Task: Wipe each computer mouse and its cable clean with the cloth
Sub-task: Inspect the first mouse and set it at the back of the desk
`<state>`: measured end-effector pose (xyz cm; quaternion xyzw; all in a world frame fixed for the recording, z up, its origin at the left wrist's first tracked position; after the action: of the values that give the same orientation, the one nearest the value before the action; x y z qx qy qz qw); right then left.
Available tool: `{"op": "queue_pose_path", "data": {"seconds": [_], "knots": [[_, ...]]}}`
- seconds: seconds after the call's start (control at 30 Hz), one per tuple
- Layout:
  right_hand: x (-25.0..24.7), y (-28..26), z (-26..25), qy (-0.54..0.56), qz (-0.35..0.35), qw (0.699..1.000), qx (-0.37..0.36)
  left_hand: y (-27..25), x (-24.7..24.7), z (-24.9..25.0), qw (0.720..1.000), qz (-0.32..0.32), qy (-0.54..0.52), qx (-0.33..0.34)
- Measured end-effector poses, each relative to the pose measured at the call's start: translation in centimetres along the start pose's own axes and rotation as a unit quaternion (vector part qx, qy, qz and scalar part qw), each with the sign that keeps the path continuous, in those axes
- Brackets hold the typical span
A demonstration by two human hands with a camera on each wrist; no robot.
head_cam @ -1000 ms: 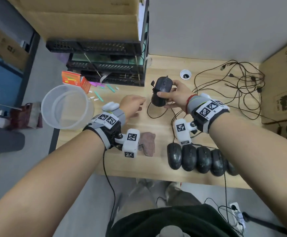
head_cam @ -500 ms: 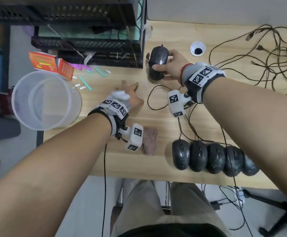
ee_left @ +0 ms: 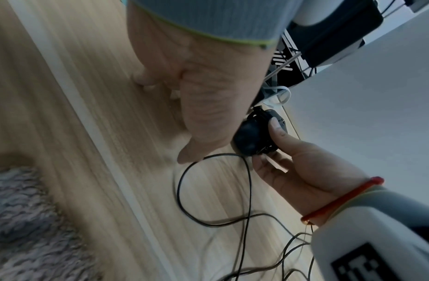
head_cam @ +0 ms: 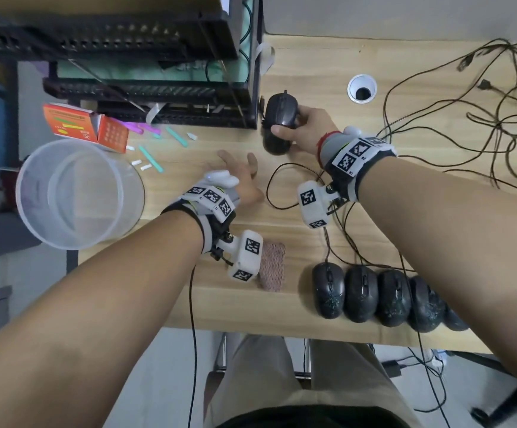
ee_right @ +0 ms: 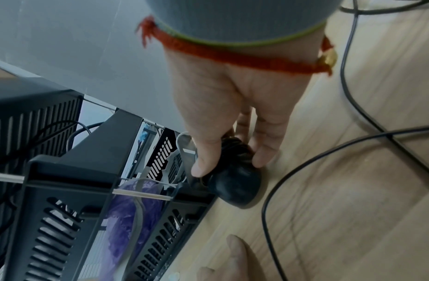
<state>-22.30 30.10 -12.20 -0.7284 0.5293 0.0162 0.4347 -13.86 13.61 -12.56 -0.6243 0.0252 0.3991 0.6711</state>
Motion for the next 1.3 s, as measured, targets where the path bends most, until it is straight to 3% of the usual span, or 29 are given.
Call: {"op": "queue_pose_path", "data": {"seconds": [0.23,0.43,0.6,0.77,0.87,1.0,1.2,1.3], "knots": [[-0.2,0.0,-0.6,-0.053,-0.02,0.998,-0.035,-1.0,-0.4,1.0,0.997,-0.002,0.076,-0.006],[-1.2,-0.9,1.3,-0.039,-0.001,0.999,0.011,-0.8,-0.2,0.4,0.997,-0.001,0.081,-0.003],[-2.5,-3.8,2.7,0.004,-0.007,0.999,0.047,-1.6,-1.3,1.5,1.0,-0.011,-0.001,-0.024],[-3.4,-7.6,2.4,-0.012,-0.022,0.999,0.039,-3.9,-2.8,-0.5,0.994,0.059,-0.092,-0.006],[-3.3,-10.1,1.8,-0.013,-0.039,0.999,0.03,-6.0,-1.5,-0.6,0.987,0.024,-0.158,0.006],[-2.0,-13.5,2.0,-0.03,-0.074,0.997,0.01,-9.0,2.2,-2.0,0.985,-0.018,-0.17,0.017],[0.4,-16.7,4.9,-0.032,-0.098,0.995,0.016,-10.7,7.2,-4.8,0.998,-0.043,0.008,0.04],[1.1,-18.3,6.7,-0.037,-0.109,0.993,0.022,-11.4,7.6,-4.9,0.997,-0.043,-0.039,0.046]]}}
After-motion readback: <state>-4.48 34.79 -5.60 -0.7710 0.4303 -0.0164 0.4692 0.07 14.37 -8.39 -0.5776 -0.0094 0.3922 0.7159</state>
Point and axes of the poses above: each hand's wrist, its own y-axis towards the middle knuckle, its own x-axis out of the palm, z = x × y, the point moved 3 cm from there along y, towards the middle knuckle, and after that the axes turned 14 degrees about -y, right-handed, at the moved point
